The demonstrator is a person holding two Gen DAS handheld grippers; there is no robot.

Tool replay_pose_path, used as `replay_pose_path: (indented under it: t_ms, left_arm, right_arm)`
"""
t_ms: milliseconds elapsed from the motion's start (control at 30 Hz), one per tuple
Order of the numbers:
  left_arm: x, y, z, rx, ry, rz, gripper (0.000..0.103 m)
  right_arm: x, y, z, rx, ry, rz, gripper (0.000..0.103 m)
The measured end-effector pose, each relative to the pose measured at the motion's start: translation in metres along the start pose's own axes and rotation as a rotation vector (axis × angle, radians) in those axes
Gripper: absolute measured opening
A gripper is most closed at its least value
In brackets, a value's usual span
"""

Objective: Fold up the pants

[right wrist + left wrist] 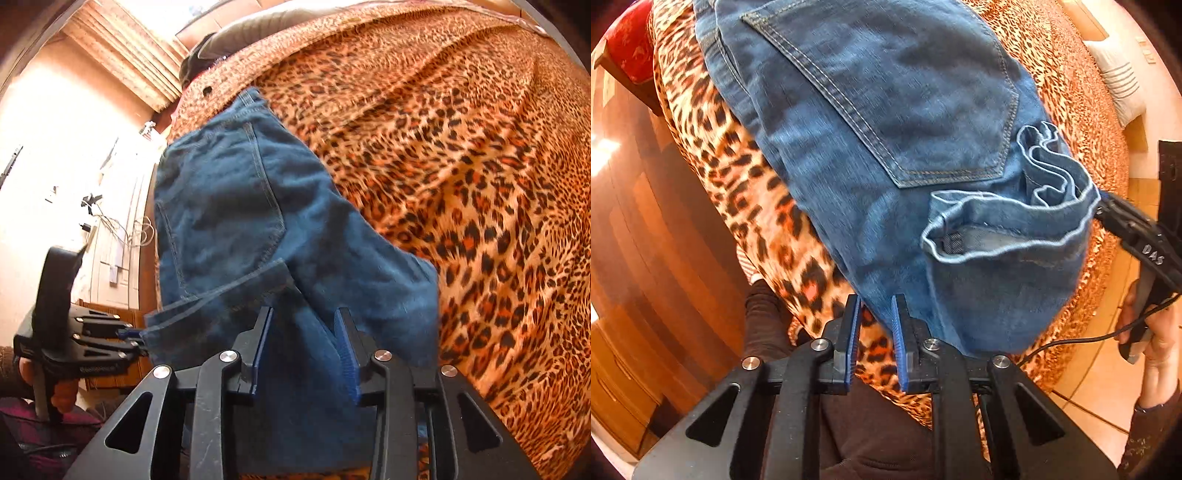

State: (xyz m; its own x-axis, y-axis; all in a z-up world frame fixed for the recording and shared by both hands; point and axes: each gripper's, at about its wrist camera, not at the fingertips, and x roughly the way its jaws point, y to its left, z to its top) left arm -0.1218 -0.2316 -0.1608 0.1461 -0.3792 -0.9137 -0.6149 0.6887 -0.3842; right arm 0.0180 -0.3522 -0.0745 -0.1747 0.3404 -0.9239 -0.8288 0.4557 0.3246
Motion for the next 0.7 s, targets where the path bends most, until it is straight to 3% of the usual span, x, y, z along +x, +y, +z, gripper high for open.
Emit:
replay_pose_path:
  t_ms: [33, 67, 100, 167, 233, 300, 333, 367, 467, 567, 633, 667, 700]
  left_arm:
    - [0.002, -0.003, -0.003, -0.004, 0.018, -0.053, 0.017]
    - [0.006, -0.006, -0.005, -0.010, 0.035, -0.097, 0.028]
    - [0.009, -0.009, -0.007, -0.016, 0.047, -0.131, 0.048]
    - [0.019, -0.016, -0.009, -0.046, 0.080, -0.188, 0.063]
    - [0.030, -0.028, -0.013, -0.058, 0.109, -0.205, 0.060]
    - [0.037, -0.034, -0.015, -0.054, 0.105, -0.130, 0.026]
    - [0.041, -0.032, -0.015, -0.068, 0.107, -0.101, 0.021]
    - [0.042, -0.027, -0.016, -0.103, 0.101, -0.131, 0.020]
    - [0.044, -0.010, -0.022, -0.211, 0.131, -0.200, 0.013]
    - [0.036, 0.001, -0.029, -0.231, 0.154, -0.227, 0.013]
    - [0.012, -0.001, -0.027, -0.191, 0.078, -0.238, 0.013]
    - [-0.006, 0.008, -0.027, -0.171, 0.025, -0.225, 0.013]
    - [-0.019, 0.010, -0.024, -0.158, -0.026, -0.216, 0.017]
  right_arm:
    - [0.002, -0.002, -0.007, -0.015, 0.025, -0.003, 0.038]
    - [0.007, -0.004, -0.011, -0.034, 0.045, -0.003, 0.044]
    - [0.011, -0.002, -0.015, -0.061, 0.055, -0.018, 0.046]
    - [0.018, 0.002, -0.020, -0.108, 0.067, -0.061, 0.045]
    - [0.020, 0.006, -0.021, -0.117, 0.060, -0.107, 0.034]
    - [0.011, 0.004, -0.022, -0.078, 0.033, -0.095, 0.013]
    - [0.000, 0.002, -0.022, -0.053, 0.006, -0.081, 0.008]
    - [-0.012, -0.005, -0.025, -0.018, -0.022, -0.074, 0.005]
    - [-0.015, -0.041, -0.034, 0.100, 0.002, -0.140, 0.005]
    - [-0.023, -0.057, -0.039, 0.167, -0.032, -0.087, 0.011]
    - [-0.037, -0.052, -0.037, 0.163, -0.086, -0.043, 0.015]
    - [-0.044, -0.048, -0.035, 0.158, -0.112, -0.005, 0.024]
    - [-0.046, -0.042, -0.031, 0.147, -0.132, 0.024, 0.041]
